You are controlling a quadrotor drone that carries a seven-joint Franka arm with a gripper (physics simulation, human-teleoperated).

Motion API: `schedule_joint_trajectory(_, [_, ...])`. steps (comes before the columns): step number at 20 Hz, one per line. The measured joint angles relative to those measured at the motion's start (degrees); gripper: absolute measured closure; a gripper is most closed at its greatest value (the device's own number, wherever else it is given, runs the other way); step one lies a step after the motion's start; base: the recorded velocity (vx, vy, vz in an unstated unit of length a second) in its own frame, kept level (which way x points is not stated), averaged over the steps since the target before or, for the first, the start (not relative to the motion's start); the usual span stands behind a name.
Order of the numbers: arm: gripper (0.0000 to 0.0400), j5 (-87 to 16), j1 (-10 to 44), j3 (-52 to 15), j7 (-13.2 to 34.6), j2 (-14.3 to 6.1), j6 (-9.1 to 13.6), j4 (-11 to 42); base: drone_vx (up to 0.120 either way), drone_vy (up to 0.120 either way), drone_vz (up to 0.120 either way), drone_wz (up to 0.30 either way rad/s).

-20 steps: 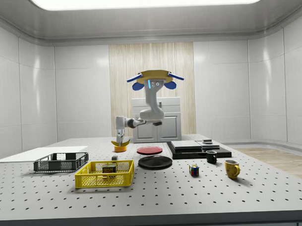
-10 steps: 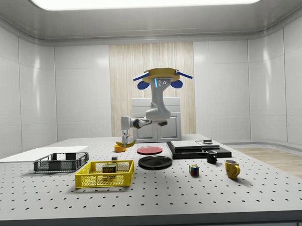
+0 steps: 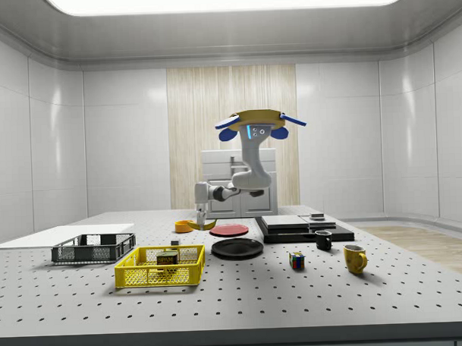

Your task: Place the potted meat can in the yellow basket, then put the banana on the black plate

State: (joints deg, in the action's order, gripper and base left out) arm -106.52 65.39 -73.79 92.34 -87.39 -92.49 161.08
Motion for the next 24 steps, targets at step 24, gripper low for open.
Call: schedule_joint_trajectory(24, [0.0198,0.13,0.10,-0.03,0.07,-0.32,-0.29,-0.02,-0.120,0.017,-0.025,0.000])
